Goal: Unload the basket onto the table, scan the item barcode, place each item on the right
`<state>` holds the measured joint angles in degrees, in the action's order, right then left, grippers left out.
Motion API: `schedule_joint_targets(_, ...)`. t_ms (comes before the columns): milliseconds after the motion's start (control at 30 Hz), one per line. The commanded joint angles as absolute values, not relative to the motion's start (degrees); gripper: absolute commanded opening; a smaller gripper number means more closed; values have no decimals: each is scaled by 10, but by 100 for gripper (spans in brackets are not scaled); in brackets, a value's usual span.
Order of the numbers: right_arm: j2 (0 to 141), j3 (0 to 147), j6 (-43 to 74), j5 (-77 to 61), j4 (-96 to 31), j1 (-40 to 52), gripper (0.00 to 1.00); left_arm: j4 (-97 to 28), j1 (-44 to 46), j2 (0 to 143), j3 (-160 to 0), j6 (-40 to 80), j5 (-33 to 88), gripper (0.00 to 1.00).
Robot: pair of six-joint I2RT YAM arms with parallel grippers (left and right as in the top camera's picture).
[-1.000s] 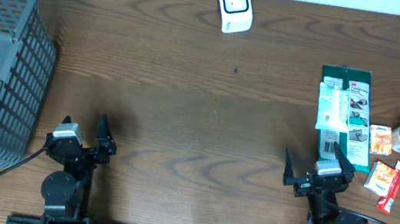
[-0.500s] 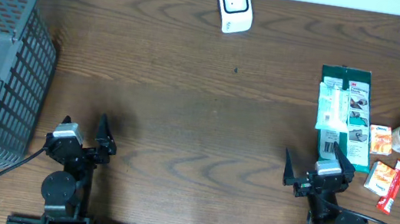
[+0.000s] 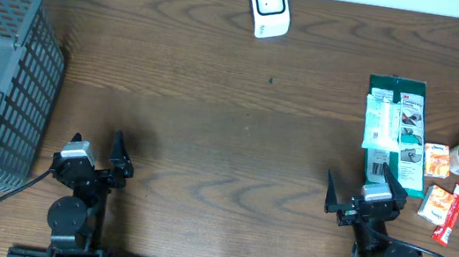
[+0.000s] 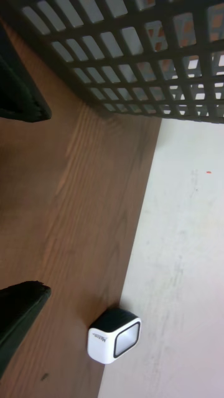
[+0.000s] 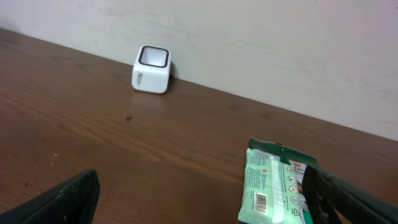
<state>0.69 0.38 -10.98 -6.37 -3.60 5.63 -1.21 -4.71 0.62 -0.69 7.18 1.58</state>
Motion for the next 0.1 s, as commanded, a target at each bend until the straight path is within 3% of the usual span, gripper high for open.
schedule_joint_targets(0, 4, 3, -108, -61, -38, 48, 99, -41, -45, 3, -2, 61, 10, 82)
schedule_joint_targets(67, 4, 3, -108, -61, -38, 48, 99, -41, -45, 3, -2, 61, 10, 82)
